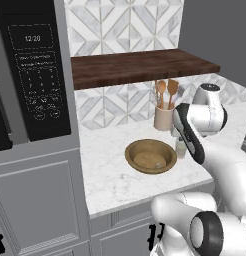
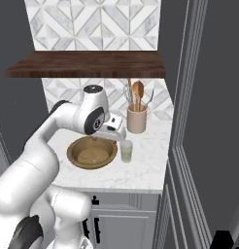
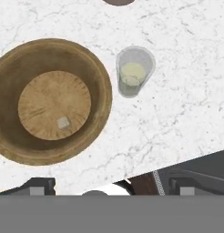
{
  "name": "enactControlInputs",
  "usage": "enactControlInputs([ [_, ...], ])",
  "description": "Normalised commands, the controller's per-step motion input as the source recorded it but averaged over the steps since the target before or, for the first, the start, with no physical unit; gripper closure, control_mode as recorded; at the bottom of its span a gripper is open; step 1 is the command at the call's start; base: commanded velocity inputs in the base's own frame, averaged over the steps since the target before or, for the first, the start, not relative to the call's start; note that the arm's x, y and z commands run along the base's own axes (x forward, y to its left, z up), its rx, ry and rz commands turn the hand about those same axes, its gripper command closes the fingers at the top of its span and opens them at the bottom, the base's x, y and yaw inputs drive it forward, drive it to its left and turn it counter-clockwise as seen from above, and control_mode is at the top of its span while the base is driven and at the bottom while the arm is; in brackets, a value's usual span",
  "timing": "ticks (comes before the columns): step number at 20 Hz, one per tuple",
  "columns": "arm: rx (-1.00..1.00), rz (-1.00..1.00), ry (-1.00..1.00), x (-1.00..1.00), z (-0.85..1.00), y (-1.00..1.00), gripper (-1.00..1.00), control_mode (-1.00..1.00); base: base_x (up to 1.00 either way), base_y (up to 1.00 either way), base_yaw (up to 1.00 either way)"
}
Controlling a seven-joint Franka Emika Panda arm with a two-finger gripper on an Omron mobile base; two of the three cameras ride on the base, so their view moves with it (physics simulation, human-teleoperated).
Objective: Grab a lemon wedge from the fridge and one ice cube from the ice bowl, and put them in the glass of lemonade.
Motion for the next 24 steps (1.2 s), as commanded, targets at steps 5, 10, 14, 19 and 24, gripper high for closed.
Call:
enactControlInputs([
  [5, 0.01, 0.09, -0.01, -0.85, 0.00, 0.51, -1.00, -1.00, 0.00, 0.00, 0.00],
  [10, 0.00, 0.02, -0.02, -0.23, 0.00, 0.09, -1.00, -1.00, 0.00, 0.00, 0.00],
  [14, 0.00, 0.00, 0.00, 0.00, 0.00, 0.00, -1.00, -1.00, 0.00, 0.00, 0.00],
  [19, 0.00, 0.00, 0.00, -0.05, 0.00, 0.00, -1.00, 1.00, -0.56, 0.05, -0.18],
  [24, 0.00, 0.00, 0.00, 0.00, 0.00, 0.00, -1.00, 1.00, -0.92, 0.22, -0.60],
])
